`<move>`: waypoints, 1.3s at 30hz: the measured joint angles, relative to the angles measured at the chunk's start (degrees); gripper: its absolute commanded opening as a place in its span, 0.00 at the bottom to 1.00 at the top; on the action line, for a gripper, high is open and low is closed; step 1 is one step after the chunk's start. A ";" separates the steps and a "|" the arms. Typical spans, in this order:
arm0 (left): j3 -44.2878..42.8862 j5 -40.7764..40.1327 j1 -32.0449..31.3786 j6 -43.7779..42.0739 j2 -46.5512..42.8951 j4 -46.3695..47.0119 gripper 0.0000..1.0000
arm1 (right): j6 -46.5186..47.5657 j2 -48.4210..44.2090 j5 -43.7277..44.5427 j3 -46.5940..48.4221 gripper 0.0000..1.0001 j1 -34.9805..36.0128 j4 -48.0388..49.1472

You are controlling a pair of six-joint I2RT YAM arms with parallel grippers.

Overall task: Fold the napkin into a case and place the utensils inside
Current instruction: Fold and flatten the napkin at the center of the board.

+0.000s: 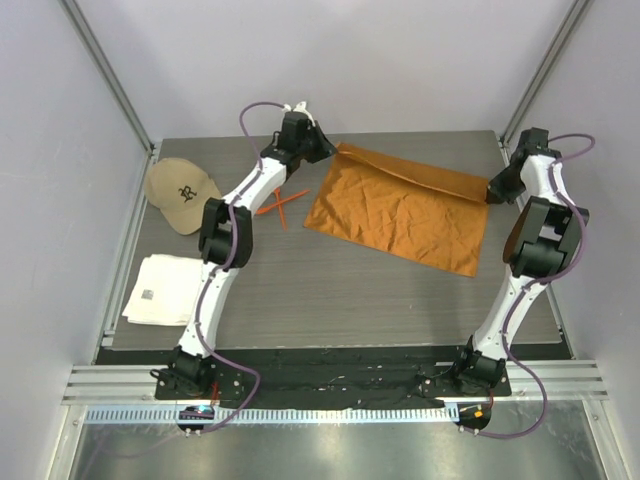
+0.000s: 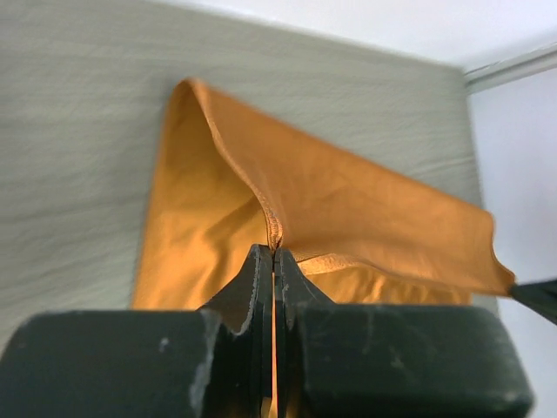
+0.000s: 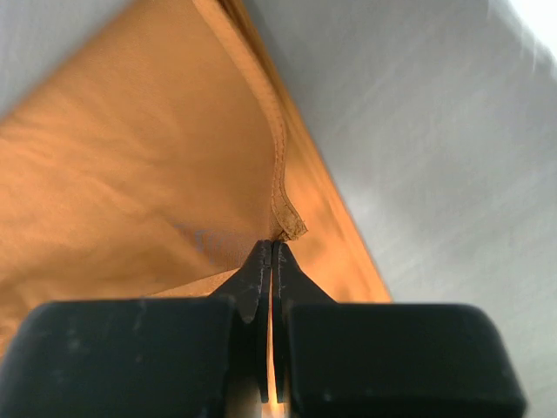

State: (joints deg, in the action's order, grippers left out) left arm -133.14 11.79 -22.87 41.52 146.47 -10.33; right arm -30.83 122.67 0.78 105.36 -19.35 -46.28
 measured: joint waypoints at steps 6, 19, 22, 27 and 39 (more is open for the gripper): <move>7.39 3.06 2.71 -3.17 -4.87 -6.36 0.00 | -2.69 -11.78 -3.54 -13.62 0.01 0.09 -0.85; 21.99 5.79 4.09 -5.60 -17.38 -14.84 0.00 | -3.54 -22.05 -5.03 -28.87 0.01 0.35 -1.16; 23.54 6.51 4.00 -5.31 -17.53 -15.98 0.00 | -3.13 -22.16 -4.39 -29.20 0.01 -0.02 -1.31; 23.89 7.72 3.41 -4.46 -17.53 -18.01 0.00 | -1.84 -22.34 -3.63 -28.59 0.01 -1.84 -1.57; 23.91 6.16 2.32 -5.79 -17.53 -22.84 0.00 | -1.22 -24.61 -3.89 -35.21 0.01 -2.40 -0.46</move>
State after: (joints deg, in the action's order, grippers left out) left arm -109.23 17.96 -20.56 35.73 128.95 -33.17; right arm -32.05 98.06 -3.11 70.15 -21.76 -46.74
